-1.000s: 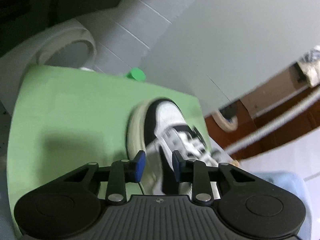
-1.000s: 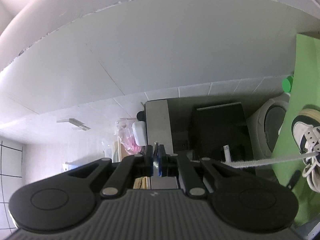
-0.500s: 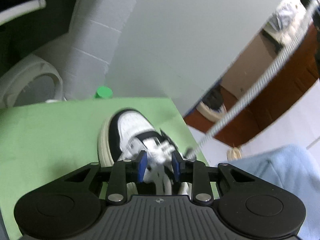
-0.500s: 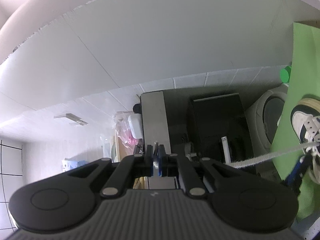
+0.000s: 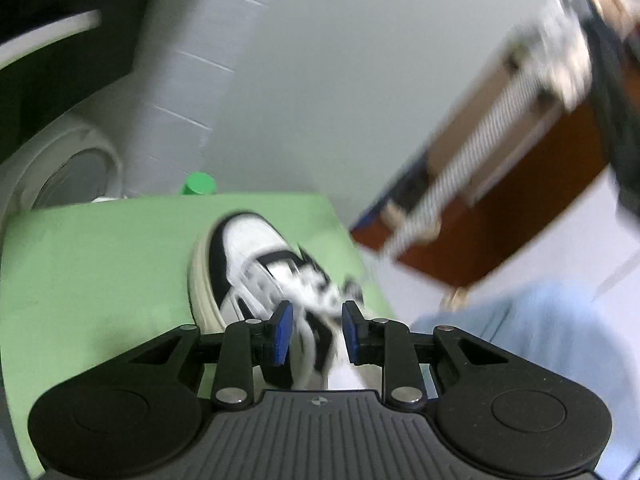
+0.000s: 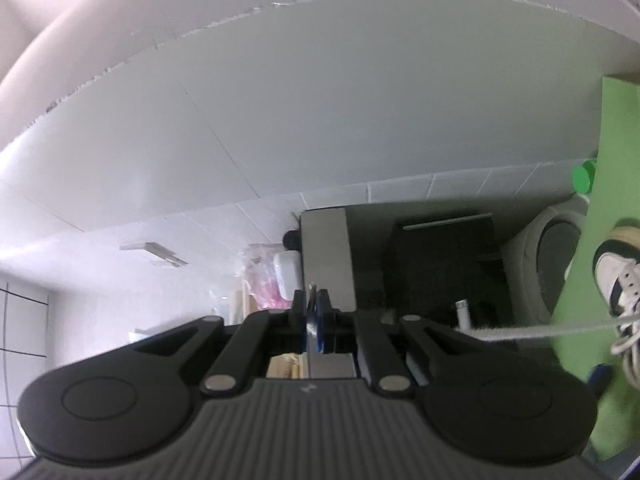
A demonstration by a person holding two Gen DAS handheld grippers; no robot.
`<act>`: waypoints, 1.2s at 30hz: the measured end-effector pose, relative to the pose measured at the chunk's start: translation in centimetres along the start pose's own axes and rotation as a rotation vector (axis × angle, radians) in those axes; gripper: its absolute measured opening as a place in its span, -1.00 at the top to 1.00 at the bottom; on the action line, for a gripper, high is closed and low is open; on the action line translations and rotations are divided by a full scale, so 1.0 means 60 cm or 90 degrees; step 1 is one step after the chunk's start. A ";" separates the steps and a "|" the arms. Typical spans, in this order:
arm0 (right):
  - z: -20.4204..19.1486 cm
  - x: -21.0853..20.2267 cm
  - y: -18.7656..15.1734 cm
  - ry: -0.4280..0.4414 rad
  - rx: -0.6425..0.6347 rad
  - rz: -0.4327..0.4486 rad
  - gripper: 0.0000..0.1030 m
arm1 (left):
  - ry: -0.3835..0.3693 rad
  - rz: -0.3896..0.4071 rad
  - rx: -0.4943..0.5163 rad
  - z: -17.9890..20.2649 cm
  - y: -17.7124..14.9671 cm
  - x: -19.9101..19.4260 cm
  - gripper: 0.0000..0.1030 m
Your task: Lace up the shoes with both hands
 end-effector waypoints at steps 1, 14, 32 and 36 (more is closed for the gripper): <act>-0.006 0.000 -0.001 0.008 0.003 0.002 0.92 | 0.013 -0.012 0.026 0.007 -0.008 0.009 0.44; -0.092 0.007 0.006 0.023 -0.097 -0.024 0.92 | 0.039 -0.051 -0.003 -0.015 -0.028 0.023 0.25; -0.127 0.021 -0.089 -0.293 -0.790 -0.227 0.92 | 0.027 0.049 -0.095 -0.024 0.013 -0.065 0.42; -0.056 0.022 -0.170 -0.366 -1.039 -0.361 0.91 | -0.005 0.095 -0.203 -0.053 0.028 -0.096 0.23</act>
Point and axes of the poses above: each gripper's, at about its wrist camera, not at the fingertips, and x roughly the way its jaws point, z to its right, y to its top, the point moved 4 cm from there along x, roughly the way its jaws point, and after that the axes turned 9 degrees about z, right-handed, at the moved point
